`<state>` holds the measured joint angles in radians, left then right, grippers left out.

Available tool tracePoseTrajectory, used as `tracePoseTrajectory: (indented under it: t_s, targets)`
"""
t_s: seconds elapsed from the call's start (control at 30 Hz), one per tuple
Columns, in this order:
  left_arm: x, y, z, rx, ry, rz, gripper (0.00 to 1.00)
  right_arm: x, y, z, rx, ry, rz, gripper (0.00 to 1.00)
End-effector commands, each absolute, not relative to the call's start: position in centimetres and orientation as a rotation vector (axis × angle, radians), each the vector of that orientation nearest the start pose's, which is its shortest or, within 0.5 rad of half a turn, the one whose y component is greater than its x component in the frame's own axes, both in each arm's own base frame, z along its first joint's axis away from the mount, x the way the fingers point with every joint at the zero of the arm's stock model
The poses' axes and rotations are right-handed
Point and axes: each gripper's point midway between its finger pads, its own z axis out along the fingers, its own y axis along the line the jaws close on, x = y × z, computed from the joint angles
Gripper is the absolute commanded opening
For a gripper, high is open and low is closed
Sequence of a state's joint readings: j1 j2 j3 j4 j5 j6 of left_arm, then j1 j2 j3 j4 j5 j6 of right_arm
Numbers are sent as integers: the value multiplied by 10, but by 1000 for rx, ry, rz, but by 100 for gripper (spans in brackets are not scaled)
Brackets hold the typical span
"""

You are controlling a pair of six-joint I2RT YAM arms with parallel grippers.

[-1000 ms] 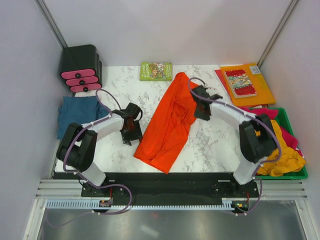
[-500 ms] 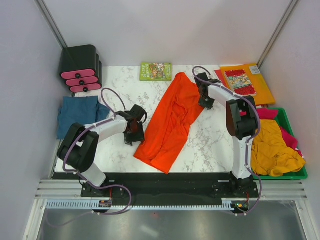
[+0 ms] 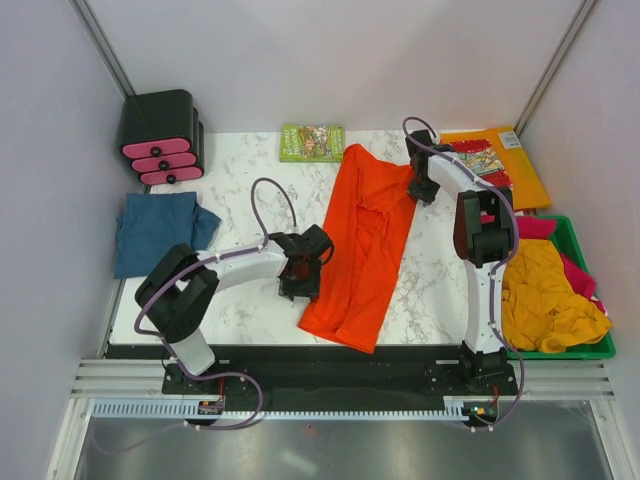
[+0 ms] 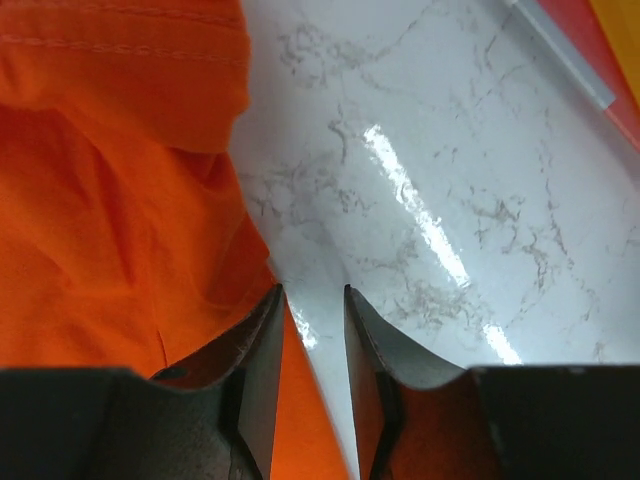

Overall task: Fold and stack the t-shirts
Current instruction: Rotate the tshirt 90 degrees

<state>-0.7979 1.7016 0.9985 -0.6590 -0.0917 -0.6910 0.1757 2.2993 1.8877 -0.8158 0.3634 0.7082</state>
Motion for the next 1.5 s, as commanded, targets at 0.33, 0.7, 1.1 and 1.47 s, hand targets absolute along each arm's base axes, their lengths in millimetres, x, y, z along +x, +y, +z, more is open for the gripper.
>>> tracePoseTrajectory:
  t_s: [0.33, 0.7, 1.1, 1.47]
  targets:
    - [125, -295, 1, 436, 2985, -336, 57, 503, 33, 87, 738, 2451, -202, 38]
    - [149, -270, 47, 288, 2721, -377, 64, 392, 109, 191, 472, 2294, 68, 43]
    - [119, -262, -41, 336, 2955, -159, 60, 241, 99, 107, 501, 2387, 131, 40]
    - [51, -316, -32, 601, 2955, -320, 56, 221, 84, 113, 472, 2384, 100, 41]
